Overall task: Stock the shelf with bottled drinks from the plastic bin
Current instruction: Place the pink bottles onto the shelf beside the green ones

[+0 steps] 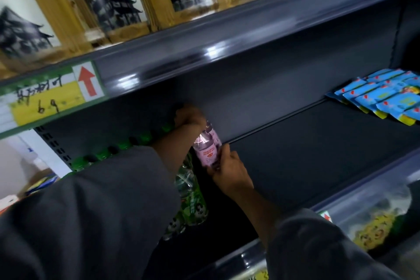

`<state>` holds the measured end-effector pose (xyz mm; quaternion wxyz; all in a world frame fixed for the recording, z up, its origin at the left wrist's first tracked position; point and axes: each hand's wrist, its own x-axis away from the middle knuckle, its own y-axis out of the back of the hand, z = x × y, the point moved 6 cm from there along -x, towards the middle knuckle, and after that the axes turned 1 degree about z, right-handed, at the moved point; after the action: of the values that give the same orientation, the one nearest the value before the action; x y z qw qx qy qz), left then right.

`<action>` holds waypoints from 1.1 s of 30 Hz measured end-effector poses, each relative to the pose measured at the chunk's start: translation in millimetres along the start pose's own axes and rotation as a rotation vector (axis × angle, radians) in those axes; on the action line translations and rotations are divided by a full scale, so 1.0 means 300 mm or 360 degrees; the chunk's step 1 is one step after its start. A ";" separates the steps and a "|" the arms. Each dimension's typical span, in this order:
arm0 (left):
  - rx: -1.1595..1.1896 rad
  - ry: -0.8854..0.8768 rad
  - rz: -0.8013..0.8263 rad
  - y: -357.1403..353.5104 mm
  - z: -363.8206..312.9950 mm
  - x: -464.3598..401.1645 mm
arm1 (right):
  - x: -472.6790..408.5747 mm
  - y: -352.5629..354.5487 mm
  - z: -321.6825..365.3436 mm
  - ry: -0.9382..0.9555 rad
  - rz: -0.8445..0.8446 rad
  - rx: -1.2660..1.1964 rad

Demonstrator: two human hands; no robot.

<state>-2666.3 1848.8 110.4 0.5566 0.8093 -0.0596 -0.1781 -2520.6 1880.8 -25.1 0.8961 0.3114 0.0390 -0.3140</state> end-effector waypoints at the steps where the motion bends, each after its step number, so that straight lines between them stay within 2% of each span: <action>1: -0.0006 0.0020 -0.0014 0.006 0.005 0.006 | -0.001 -0.001 0.000 0.0035 -0.0004 -0.0011; 9: -0.0211 -0.0059 -0.0122 0.032 0.003 0.010 | -0.018 -0.026 -0.011 0.0107 0.0149 0.0070; 15: -0.0380 -0.0086 -0.0086 0.021 0.035 0.012 | -0.028 -0.034 -0.010 0.0203 0.0193 0.0246; 23: -0.0199 -0.0097 -0.0034 0.021 0.071 0.031 | -0.018 -0.042 -0.007 0.0220 0.0393 0.0365; 29: -0.0227 -0.0220 0.0009 0.028 0.062 0.067 | -0.019 -0.018 -0.006 0.0100 0.0361 0.0170; 33: -0.0355 -0.0376 -0.0097 0.054 0.034 0.118 | -0.028 -0.001 -0.017 -0.0002 0.0368 -0.0074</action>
<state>-2635.4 1823.3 114.4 0.6264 0.7173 -0.0798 -0.2945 -2526.9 1888.2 -27.0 0.9332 0.2929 0.0097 -0.2078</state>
